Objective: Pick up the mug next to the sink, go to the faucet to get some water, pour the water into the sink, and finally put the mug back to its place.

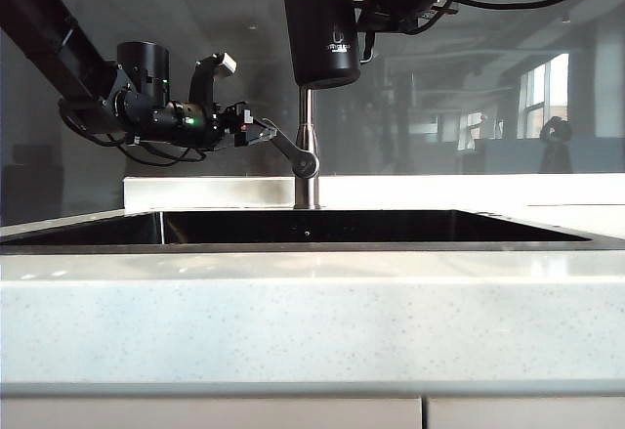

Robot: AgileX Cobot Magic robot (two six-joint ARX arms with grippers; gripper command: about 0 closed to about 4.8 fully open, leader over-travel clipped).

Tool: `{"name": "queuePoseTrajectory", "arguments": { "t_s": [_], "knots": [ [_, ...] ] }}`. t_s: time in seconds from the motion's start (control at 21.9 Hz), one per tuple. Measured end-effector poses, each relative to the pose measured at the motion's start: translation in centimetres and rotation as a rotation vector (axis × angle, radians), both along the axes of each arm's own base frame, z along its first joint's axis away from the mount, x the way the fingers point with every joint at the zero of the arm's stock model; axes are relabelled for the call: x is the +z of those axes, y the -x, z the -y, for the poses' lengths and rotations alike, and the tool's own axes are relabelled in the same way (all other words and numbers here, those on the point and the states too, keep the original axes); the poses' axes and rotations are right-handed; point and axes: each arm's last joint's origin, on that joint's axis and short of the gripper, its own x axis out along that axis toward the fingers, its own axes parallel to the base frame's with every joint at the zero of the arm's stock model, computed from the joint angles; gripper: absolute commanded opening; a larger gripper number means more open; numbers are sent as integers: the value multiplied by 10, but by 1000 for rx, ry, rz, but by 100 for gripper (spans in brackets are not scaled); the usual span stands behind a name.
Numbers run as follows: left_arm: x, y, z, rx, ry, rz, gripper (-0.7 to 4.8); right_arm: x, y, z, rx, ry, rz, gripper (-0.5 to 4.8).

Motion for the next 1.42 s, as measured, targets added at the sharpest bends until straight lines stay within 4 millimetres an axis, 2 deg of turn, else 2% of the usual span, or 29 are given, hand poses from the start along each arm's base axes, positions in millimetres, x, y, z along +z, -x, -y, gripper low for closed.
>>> {"name": "queuePoseTrajectory", "arguments": {
  "t_s": [0.09, 0.37, 0.5, 0.59, 0.73, 0.87, 1.19, 1.42],
  "knots": [
    [0, 0, -3, -27, -1, 1, 301, -1, 0, 0, 0, 43, 7, -1],
    [1, 1, -4, -82, -4, 3, 301, -3, -2, 6, -45, 370, 99, -1],
    [1, 1, -3, -86, -3, 16, 301, -3, -2, 7, -98, 696, 190, -2],
    [4, 1, -4, -83, 0, 41, 301, -3, -3, 8, -100, 1008, 282, -1],
    [4, 1, -4, -84, 1, 48, 301, -3, -2, 8, -93, 1295, 367, -1],
    [4, 1, -4, -84, 1, 48, 301, 1, -2, 7, -112, 1395, 420, -1],
    [4, 1, -4, -84, 1, 48, 301, 27, 12, 8, -176, 1656, 584, -1],
    [4, 1, -4, -83, 1, 49, 301, 40, 20, 11, -196, 1782, 649, -1]
  ]
}}
